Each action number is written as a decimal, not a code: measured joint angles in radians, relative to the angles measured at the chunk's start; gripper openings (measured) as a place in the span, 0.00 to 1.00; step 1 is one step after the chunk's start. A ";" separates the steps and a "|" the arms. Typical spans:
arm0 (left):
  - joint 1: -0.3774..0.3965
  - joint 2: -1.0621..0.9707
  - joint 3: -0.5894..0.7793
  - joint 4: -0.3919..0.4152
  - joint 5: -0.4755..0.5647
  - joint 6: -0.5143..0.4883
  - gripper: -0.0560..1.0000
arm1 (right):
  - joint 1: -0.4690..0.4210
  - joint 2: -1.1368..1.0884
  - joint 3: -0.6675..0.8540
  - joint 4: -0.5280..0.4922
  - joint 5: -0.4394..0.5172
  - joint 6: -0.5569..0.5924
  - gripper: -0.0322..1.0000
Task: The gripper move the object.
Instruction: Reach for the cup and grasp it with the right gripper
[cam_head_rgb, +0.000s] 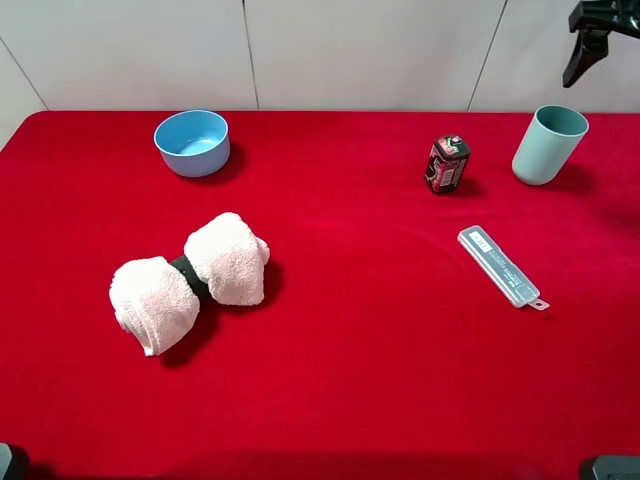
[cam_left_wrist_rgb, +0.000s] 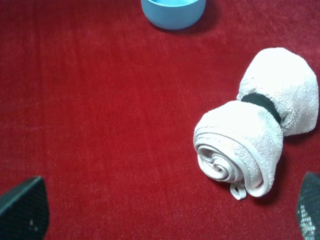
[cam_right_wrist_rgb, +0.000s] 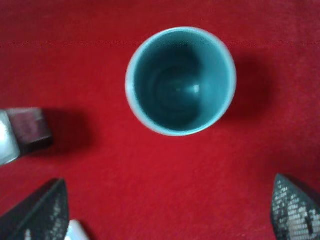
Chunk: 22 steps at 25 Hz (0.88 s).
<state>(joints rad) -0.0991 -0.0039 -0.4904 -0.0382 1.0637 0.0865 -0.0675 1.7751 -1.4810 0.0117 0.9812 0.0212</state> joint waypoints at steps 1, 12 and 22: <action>0.000 0.000 0.000 0.000 0.000 0.000 0.98 | -0.017 0.016 -0.008 0.000 -0.004 0.001 0.62; 0.000 0.000 0.000 0.000 0.000 0.000 0.98 | -0.131 0.160 -0.013 0.044 -0.101 0.015 0.62; 0.000 0.000 0.000 0.000 0.000 0.000 0.98 | -0.135 0.252 -0.040 0.059 -0.192 0.015 0.62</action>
<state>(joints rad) -0.0991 -0.0039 -0.4904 -0.0382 1.0637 0.0865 -0.2022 2.0271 -1.5209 0.0710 0.7894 0.0364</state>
